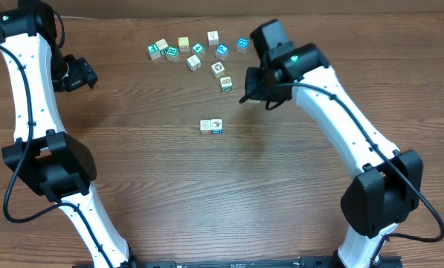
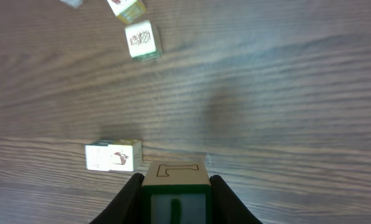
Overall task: Form a horizontal line
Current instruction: 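Carry the green block toward the placed pair of blocks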
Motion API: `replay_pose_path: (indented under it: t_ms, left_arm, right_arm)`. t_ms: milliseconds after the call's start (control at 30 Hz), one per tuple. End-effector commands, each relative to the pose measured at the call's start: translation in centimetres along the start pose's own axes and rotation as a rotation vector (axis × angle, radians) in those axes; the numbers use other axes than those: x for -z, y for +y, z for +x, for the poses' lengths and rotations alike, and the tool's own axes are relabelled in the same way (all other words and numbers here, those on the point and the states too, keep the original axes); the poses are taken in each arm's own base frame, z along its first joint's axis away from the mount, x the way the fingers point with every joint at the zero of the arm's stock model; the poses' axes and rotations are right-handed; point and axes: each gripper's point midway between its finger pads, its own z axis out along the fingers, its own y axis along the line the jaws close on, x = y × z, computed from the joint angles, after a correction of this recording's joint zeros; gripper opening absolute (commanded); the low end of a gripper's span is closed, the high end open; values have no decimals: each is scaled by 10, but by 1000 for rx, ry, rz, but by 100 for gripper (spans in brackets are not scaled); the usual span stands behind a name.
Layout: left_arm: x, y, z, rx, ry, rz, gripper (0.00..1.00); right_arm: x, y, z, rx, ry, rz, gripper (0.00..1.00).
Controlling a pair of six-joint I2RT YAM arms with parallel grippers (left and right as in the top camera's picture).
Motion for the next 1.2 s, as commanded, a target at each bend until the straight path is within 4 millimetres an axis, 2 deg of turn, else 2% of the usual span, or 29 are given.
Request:
replay_pose_path:
  t_ms: [0,267,433,533,700,933,1167]
  left_arm:
    - [0,1,0,11,-4,-9,99]
    - [0,1,0,11,-4,-9,100]
    - [0,1,0,11,-4,-9,99]
    - [0,1,1,11,-3,-8,99]
    - [0,1,0,11,-4,-9,100]
    - [0,1,0,11,-4,-9,100]
    - [0,1,0,11,-4,-9,100]
  right_arm:
    - [-19,-1,15,-42,25,15,25]
    - [-61,-4,39,-65,24,18,25]
    - [-79,-5,48,-60,-15,44,25]
    - [-83,-7,48,-43,-53,84,25]
    - [-88,3,50,-14,-94,82,25]
    - [-98,3,54,4,-101,121,25]
    - [-118,-1,61,8,-74,140,25]
